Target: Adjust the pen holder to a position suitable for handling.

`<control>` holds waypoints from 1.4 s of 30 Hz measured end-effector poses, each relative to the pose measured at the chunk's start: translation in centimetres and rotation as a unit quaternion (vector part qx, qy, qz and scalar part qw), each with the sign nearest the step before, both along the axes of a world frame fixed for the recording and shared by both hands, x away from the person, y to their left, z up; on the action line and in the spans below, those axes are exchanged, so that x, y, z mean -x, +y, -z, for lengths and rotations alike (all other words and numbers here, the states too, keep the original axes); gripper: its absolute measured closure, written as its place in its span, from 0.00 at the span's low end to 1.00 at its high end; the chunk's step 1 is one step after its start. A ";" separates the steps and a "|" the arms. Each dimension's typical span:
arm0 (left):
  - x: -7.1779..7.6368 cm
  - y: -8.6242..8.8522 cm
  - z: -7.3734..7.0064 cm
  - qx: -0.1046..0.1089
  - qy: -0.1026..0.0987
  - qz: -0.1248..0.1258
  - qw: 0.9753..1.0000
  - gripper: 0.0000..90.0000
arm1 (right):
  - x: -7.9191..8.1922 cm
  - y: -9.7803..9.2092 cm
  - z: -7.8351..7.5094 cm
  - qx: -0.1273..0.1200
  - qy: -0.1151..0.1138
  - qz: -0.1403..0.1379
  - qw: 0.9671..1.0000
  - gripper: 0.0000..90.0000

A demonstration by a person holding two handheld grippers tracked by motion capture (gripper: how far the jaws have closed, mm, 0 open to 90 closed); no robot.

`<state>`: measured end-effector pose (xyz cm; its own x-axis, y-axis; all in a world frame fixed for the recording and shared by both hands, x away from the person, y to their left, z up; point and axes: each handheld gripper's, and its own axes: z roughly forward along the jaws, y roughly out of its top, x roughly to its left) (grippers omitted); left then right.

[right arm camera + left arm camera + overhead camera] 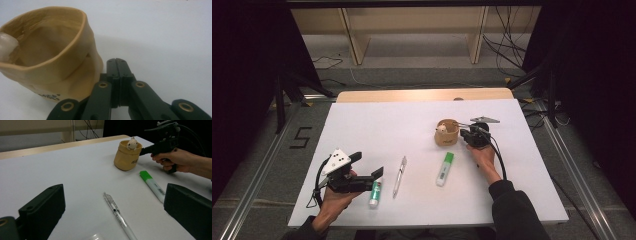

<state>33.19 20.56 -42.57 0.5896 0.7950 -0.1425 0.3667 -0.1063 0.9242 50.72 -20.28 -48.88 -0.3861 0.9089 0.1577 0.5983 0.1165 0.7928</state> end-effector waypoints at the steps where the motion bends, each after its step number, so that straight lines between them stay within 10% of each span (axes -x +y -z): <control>1: 0.0 0.0 0.0 0.000 0.001 0.000 1.000 0.03 | 0.0 0.1 0.0 -0.002 0.003 -0.001 1.000 1.00; 42: -0.1 -0.3 0.0 -0.002 0.002 0.004 1.000 0.04 | 1.5 5.9 -0.2 0.044 0.034 -0.060 0.997 1.00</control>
<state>33.30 20.30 -42.61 0.5957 0.7905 -0.1422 0.3695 -0.1125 0.9224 49.17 -14.43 -48.69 -0.4841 0.8682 0.1087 0.6283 0.2584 0.7338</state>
